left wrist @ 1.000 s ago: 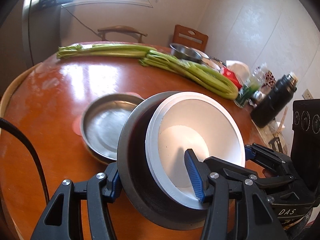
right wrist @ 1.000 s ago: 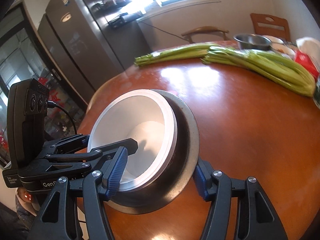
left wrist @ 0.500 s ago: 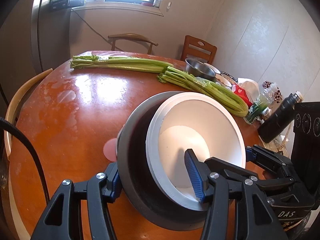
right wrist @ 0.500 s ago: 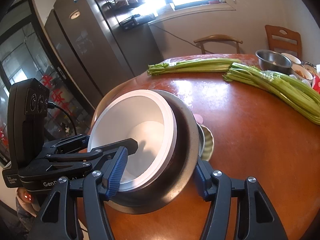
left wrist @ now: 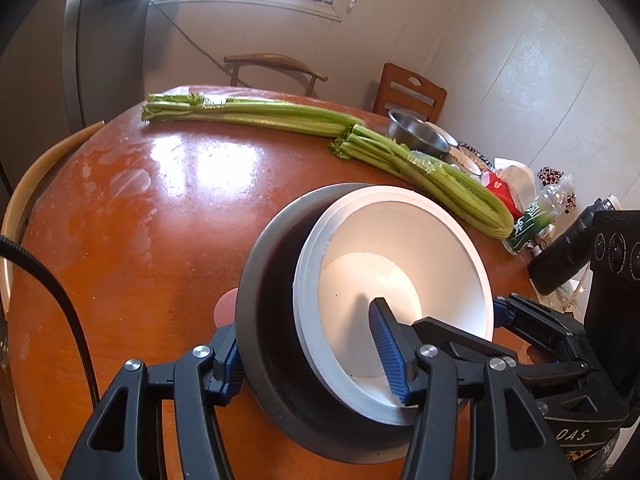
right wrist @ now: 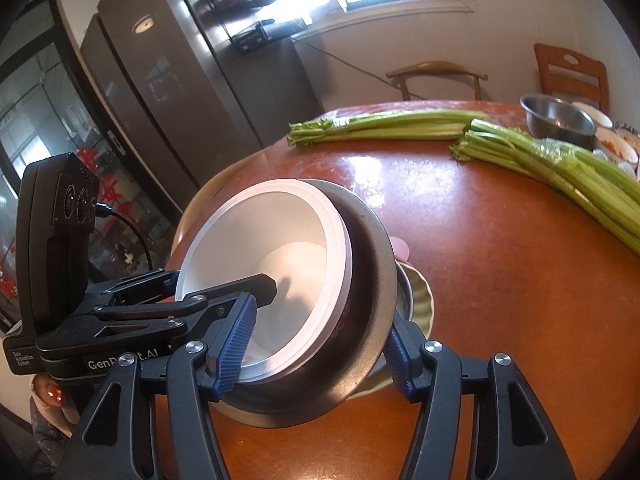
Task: Organize plates and bowls
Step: 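Carry the bowl stack with the left tool and lower it onto the steel tray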
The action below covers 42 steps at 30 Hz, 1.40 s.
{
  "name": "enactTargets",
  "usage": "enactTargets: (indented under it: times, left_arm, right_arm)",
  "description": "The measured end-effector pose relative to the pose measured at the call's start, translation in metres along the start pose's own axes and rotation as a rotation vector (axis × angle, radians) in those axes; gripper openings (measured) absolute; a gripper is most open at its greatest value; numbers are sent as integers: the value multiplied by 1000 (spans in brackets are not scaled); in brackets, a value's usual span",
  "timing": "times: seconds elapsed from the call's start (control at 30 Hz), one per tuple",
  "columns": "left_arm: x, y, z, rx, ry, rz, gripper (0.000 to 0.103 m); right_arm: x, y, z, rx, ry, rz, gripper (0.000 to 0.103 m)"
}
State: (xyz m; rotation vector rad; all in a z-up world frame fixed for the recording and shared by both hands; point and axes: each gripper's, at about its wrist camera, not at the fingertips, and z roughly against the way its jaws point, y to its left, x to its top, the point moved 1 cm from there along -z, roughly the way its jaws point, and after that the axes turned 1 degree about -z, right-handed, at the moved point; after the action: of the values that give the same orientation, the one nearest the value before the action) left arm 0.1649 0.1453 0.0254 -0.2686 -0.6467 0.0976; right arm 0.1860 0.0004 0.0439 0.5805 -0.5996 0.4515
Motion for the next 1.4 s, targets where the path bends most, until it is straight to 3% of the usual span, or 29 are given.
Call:
enactTargets:
  times: [0.4, 1.4]
  left_arm:
    - [-3, 4, -27, 33, 57, 5, 55]
    - [-9, 2, -35, 53, 67, -5, 56]
  right_arm:
    - [-8, -16, -19, 14, 44, -32, 63]
    - [-13, -30, -25, -28, 52, -28, 63]
